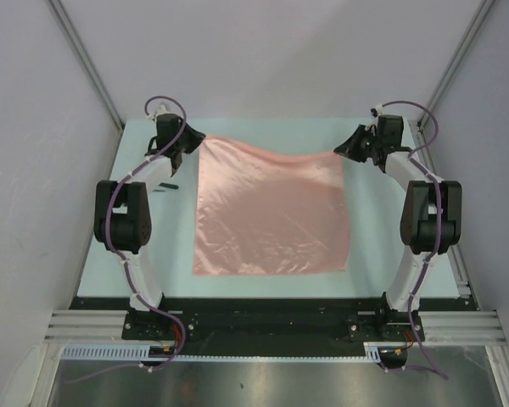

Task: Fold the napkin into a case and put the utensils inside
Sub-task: Flatten out the napkin at the center of the board.

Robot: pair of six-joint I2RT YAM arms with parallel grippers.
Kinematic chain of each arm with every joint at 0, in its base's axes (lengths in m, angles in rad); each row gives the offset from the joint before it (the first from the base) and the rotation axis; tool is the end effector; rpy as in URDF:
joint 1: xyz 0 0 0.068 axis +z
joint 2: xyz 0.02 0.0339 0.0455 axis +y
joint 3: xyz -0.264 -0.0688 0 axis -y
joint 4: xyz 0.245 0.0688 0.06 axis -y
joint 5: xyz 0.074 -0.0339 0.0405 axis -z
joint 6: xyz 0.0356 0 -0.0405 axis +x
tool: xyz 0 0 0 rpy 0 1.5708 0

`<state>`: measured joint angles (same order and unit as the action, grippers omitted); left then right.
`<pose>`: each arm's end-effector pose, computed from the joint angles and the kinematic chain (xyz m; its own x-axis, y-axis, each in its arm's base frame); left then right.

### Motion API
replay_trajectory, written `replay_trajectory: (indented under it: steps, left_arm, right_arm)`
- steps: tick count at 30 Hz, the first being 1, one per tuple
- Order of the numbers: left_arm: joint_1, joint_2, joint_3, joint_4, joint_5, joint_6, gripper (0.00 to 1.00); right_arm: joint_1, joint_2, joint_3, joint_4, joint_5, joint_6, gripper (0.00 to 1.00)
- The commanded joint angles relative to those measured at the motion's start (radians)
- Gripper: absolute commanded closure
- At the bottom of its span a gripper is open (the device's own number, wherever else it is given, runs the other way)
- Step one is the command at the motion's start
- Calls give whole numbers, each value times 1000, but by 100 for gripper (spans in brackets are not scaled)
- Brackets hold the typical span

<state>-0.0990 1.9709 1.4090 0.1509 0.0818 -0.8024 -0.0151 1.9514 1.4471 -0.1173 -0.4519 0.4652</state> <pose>0.4599 -0.0486 0.2331 -0.4007 -0.6803 -0.6136 -0.1656 0.7125 -0.6818 0.4479 0.0088 0.2310 -0.6735 0.4138 -0.6125 -0.0439 0.8048 0.5920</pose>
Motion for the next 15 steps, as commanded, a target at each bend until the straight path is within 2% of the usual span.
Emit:
replay_trajectory:
  steps: [1,4,8,9,15]
  left_arm:
    - [19,-165,-2,22,-8,35,100]
    - [16,-289,-51,39,22,-15,100]
    - [-11,-480,-100,69,24,-32,100]
    - [-16,-565,-102,47,18,-29,100]
    - [-33,-846,-140,23,-14,-32,100]
  right_arm:
    - [12,-143,-53,177,-132,99,100]
    - [3,-306,-94,159,-105,86,100]
    - [4,-549,-109,-26,-13,-23,100]
    - [3,-593,-116,-54,10,-48,100]
    - [-5,-933,-154,-209,136,-125,100]
